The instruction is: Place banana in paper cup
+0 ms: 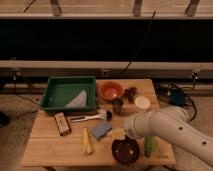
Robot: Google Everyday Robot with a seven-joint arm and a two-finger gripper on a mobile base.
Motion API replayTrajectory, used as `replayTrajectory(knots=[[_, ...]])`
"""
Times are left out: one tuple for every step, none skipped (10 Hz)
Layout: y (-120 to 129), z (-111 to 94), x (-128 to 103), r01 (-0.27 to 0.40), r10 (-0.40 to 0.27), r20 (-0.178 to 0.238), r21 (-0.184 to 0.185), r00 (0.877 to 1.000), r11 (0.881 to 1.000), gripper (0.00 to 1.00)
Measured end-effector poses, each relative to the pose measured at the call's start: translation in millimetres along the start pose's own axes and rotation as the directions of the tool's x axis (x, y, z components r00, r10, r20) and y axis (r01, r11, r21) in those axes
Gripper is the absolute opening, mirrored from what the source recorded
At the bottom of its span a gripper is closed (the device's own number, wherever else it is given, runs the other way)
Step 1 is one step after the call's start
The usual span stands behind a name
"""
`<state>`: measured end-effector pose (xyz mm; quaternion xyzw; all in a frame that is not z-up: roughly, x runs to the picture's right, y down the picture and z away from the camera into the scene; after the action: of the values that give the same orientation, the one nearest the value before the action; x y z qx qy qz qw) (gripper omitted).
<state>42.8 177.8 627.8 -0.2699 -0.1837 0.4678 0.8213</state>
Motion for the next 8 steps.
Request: replayTrajectory(knots=[[5,6,-4,-0.006,0.006,0.008,0.001,1.000,1.000,0.65],[12,15,-9,-0.011,0.011,0.017,-0.003,1.000,1.000,0.65],[20,29,-14,-0.018,0.019,0.025,-0.011,1.000,1.000,0.65],[23,36,-17,-0.024,0.025,0.031,-0.016,0.999,1.000,0.65],[25,44,-19,-0.031,0.031,0.035,-0.019,0.999,0.999,0.65],[27,50,-22,-0.033,0.034,0.039,-0.025,0.999,0.999,0.65],[30,59,-25,-0.037,0.038,0.040,-0.030,0.998,0.999,0.65],[32,65,-25,-0.043,0.044,0.039,-0.033,0.998,0.999,0.65]])
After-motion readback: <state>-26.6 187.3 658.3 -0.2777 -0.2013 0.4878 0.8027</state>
